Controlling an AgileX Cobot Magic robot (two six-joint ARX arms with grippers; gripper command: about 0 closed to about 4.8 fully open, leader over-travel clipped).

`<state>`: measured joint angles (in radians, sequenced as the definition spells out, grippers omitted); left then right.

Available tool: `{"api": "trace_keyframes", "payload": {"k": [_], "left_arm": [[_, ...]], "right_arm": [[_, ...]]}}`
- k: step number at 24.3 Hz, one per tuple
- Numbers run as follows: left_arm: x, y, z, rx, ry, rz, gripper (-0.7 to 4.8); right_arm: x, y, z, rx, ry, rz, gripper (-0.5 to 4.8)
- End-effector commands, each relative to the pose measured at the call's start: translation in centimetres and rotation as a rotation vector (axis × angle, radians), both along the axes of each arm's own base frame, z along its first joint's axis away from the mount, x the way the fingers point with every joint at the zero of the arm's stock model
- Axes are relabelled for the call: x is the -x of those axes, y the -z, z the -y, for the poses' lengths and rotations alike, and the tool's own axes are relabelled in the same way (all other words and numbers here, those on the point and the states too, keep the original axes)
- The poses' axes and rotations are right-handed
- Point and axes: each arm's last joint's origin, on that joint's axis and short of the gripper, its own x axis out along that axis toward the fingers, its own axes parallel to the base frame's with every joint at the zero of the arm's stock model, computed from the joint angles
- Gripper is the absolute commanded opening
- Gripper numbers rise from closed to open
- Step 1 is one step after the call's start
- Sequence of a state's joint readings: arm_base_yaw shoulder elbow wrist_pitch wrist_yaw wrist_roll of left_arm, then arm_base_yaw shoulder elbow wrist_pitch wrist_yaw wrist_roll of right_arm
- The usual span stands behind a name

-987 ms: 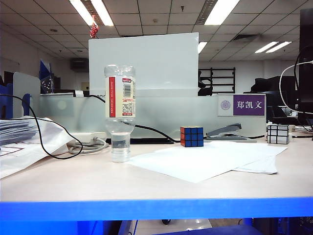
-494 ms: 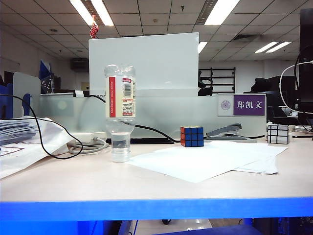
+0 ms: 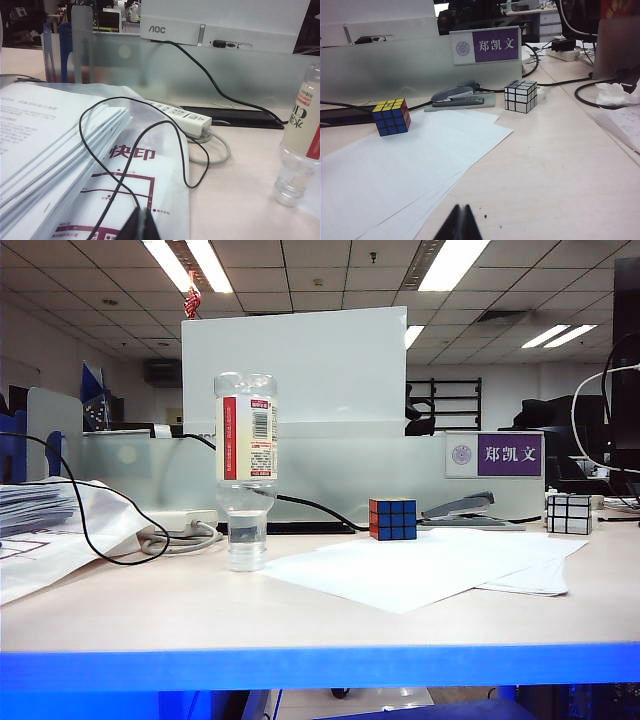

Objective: Flip the plastic bottle upside down.

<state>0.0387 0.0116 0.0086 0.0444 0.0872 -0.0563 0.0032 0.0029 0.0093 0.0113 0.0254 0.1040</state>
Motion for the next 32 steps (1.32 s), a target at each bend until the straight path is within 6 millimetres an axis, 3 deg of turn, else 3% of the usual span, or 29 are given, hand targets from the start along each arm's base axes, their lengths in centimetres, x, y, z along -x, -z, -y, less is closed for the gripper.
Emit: {"api": "trace_keyframes", "payload": {"k": [1,17,32], "left_arm": [[0.0,-0.2,0.0,-0.004,0.004,0.015,-0.03],[0.0,-0.2,0.0,-0.004,0.004,0.015,-0.03],[0.0,-0.2,0.0,-0.004,0.004,0.015,-0.03]], "right_arm": [[0.0,0.0,0.0,0.028,0.0,0.017,-0.09],[0.0,-0.5,0.0,0.072,0.003,0.069,-0.09],[0.0,0.6,0.0,0.072,-0.001,-0.045,-0.09]]}}
